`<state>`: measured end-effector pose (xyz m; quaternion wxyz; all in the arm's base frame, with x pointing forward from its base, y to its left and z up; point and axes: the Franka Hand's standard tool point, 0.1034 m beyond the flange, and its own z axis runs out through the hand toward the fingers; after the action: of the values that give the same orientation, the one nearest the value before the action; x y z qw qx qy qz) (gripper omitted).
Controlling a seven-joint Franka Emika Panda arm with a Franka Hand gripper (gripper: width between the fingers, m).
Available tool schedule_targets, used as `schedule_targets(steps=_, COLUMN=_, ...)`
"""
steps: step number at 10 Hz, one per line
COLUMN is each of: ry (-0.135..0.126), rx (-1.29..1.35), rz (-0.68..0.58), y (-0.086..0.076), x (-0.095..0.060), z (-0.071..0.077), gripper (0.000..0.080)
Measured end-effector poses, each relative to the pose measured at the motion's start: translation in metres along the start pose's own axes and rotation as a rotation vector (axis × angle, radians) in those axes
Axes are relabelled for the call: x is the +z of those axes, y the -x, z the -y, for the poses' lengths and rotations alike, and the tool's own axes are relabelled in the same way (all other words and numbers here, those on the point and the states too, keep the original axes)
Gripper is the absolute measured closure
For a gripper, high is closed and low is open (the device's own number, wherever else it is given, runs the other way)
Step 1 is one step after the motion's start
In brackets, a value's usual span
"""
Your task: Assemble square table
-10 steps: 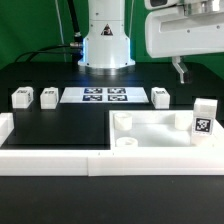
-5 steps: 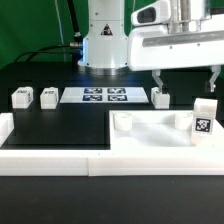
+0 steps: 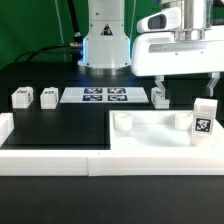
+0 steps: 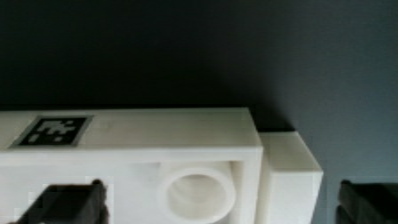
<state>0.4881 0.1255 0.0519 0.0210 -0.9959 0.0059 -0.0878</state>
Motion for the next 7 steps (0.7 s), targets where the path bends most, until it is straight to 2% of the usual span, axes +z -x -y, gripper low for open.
schedule_targets(steps=2, ry=0.002, rx=-0.002, rz=0.221, y=0.042, x=0.007, z=-0.005, gripper=0.0150)
schedule_targets(steps=4, ry=0.017, rx=-0.042, rz=0.357, y=0.071, x=0.008, z=-0.008, gripper=0.0150)
schedule_targets(steps=5, ry=0.031, rx=-0.093, rz=0.383, y=0.069, x=0.005, z=-0.008, gripper=0.0150)
schedule_targets(steps=7, ry=0.031, rx=-0.080, rz=0.508, y=0.072, x=0.004, z=-0.008, gripper=0.0150)
